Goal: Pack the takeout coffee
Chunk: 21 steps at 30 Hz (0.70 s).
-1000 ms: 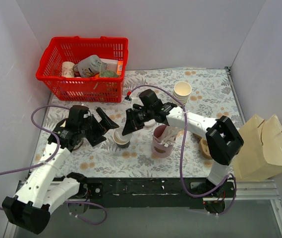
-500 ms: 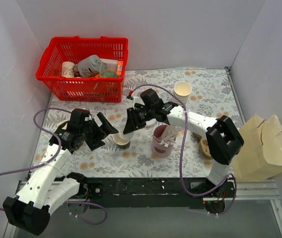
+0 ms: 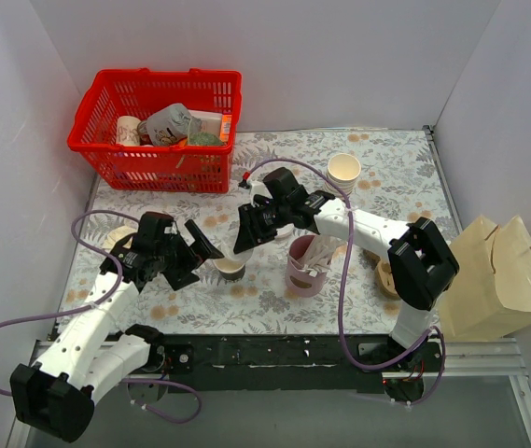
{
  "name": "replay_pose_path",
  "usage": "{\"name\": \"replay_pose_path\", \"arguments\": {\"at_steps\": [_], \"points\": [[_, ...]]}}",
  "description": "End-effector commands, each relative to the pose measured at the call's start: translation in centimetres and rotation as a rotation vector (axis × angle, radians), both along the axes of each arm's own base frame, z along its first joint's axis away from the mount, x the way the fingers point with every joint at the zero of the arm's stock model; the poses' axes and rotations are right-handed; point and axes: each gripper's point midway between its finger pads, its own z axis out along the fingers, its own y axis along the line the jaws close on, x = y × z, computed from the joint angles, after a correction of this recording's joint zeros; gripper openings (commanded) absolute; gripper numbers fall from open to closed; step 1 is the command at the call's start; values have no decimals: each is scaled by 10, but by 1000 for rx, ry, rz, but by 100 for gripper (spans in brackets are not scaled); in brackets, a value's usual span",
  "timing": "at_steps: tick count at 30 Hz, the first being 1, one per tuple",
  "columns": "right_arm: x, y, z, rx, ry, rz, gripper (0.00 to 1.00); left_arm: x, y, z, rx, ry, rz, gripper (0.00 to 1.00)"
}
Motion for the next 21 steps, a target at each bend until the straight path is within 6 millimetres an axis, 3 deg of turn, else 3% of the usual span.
{"name": "replay_pose_path", "arguments": {"at_steps": [1, 21], "points": [[11, 3, 13, 11, -55, -13, 48, 5, -5, 4, -56, -28, 24, 98], [17, 0, -5, -67, -31, -65, 54, 7, -8, -9, -121, -34, 92, 98]]}}
